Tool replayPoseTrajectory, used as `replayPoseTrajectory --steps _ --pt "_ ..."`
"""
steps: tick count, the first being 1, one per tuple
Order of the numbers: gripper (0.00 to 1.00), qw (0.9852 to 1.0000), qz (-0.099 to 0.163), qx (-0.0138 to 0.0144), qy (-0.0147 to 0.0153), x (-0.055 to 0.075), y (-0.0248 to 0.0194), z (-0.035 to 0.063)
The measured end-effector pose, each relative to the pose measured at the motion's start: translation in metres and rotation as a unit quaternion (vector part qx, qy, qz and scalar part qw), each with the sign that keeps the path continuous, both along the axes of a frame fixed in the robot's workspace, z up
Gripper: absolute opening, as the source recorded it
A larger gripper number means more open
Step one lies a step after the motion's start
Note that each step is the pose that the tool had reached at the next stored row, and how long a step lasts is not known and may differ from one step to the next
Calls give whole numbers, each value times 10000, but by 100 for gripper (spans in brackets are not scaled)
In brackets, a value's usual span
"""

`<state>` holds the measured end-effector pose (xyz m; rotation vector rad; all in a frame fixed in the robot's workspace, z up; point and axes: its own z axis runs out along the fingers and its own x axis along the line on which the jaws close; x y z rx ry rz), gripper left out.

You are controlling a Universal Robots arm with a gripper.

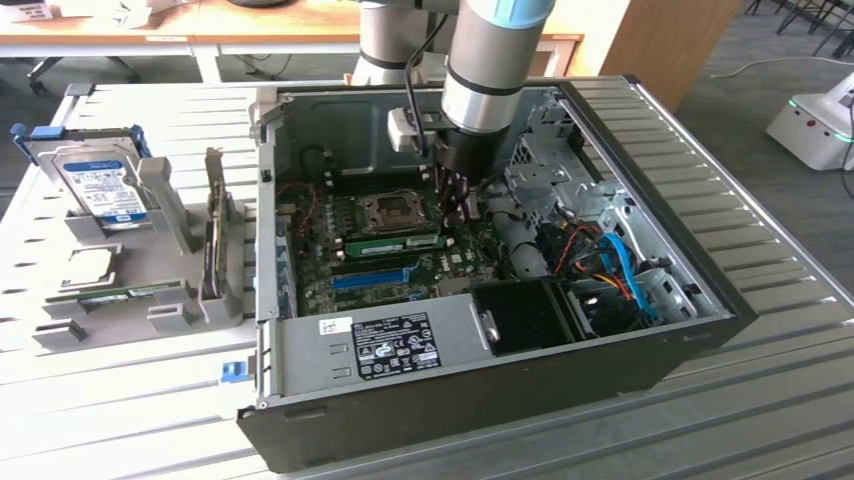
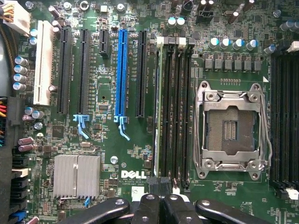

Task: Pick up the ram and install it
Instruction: 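Press down the ram until it locks into place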

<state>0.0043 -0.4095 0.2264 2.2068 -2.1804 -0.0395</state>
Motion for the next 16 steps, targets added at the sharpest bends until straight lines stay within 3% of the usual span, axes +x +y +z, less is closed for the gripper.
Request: replayPoseTrajectory --steps 16 --pt "10 10000 0 0 0 0 0 -18"
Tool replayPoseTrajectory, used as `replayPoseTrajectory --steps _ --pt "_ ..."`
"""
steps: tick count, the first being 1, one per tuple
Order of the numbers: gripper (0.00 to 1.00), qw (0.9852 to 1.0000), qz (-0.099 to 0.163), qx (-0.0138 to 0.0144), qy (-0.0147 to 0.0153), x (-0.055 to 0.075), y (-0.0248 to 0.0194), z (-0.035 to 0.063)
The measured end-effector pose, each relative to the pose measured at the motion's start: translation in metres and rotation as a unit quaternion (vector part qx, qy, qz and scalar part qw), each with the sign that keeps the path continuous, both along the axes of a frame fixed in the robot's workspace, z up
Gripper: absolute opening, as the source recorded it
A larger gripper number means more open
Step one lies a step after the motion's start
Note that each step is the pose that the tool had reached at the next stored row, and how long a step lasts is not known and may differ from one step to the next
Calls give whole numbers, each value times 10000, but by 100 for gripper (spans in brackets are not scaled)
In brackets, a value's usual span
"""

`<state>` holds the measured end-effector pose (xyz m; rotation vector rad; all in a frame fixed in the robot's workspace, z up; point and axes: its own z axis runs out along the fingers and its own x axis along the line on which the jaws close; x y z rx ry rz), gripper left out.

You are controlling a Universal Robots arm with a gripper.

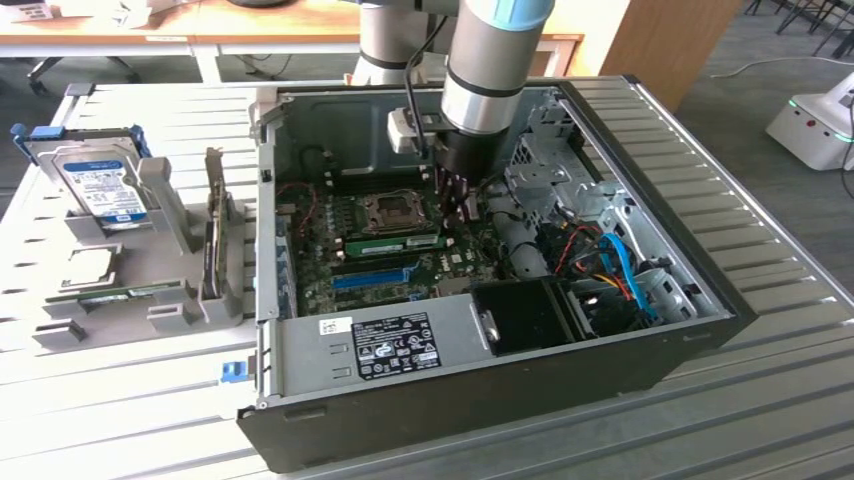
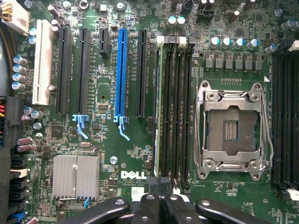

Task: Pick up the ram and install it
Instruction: 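Press down the ram until it locks into place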

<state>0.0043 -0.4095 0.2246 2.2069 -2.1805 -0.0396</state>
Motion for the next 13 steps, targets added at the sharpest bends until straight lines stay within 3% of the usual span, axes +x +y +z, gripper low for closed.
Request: replayPoseTrajectory --steps 13 --pt "10 10000 0 0 -1 0 -2 -14"
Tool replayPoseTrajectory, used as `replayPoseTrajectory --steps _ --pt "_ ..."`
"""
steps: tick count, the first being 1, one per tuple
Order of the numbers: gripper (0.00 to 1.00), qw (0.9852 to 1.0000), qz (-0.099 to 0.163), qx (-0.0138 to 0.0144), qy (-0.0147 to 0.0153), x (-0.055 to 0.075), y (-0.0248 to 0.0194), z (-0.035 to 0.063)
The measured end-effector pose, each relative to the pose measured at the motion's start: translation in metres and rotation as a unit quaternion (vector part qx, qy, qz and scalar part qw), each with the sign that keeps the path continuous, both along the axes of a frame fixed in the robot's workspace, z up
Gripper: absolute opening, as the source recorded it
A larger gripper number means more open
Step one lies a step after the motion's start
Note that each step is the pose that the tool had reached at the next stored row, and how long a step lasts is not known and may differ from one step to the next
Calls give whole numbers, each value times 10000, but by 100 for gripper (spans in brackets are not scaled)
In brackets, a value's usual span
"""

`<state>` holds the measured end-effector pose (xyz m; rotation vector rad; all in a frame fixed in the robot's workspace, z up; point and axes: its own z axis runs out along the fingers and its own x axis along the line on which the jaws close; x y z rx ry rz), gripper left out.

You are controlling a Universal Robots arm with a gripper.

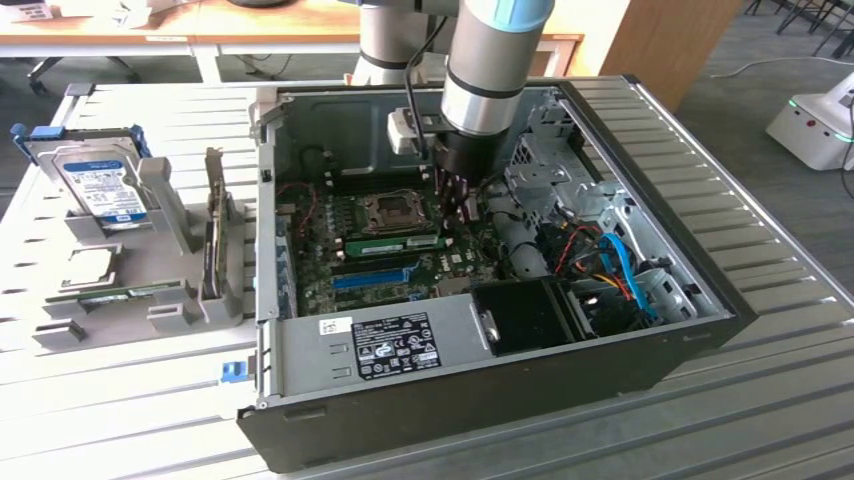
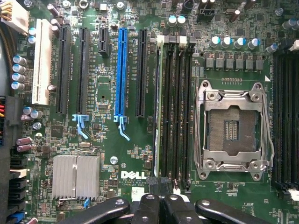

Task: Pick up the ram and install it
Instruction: 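Press down the ram until it locks into place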

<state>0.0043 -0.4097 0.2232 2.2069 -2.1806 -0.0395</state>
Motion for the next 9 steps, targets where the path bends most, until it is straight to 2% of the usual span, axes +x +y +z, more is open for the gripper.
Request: replayPoseTrajectory --steps 9 --pt "10 10000 0 0 0 0 -2 -8"
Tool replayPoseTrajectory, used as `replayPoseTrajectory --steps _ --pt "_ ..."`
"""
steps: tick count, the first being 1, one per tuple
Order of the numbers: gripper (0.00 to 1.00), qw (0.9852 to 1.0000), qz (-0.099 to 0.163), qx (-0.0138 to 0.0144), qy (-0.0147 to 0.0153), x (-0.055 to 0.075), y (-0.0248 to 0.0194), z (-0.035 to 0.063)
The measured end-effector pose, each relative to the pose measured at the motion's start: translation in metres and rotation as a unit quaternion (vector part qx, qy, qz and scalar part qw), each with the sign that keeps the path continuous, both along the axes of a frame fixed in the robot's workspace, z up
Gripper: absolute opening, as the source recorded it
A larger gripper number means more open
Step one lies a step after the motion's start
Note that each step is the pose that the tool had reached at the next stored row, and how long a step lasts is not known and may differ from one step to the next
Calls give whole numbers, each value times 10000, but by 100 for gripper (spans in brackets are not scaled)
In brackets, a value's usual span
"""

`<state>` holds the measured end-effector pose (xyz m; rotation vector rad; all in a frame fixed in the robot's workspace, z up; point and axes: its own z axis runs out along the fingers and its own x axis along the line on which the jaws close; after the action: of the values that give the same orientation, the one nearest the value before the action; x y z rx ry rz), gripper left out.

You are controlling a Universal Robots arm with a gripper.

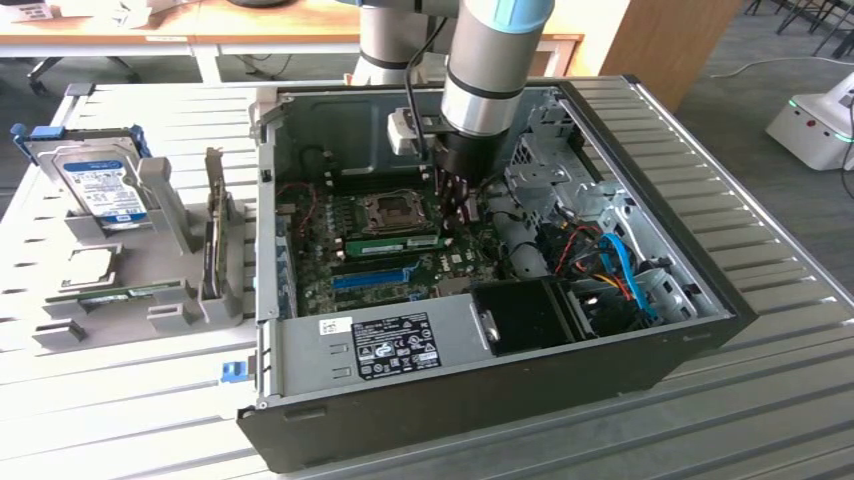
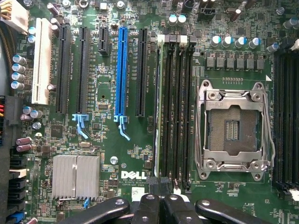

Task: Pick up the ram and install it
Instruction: 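Press down the ram until it locks into place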

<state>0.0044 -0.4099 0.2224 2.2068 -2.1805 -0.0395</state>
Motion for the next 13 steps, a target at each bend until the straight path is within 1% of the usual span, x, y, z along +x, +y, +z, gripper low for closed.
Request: replayPoseTrajectory --steps 10,13 --pt "10 10000 0 0 0 0 0 -7" --pt "10 10000 -2 8 4 -1 2 15"
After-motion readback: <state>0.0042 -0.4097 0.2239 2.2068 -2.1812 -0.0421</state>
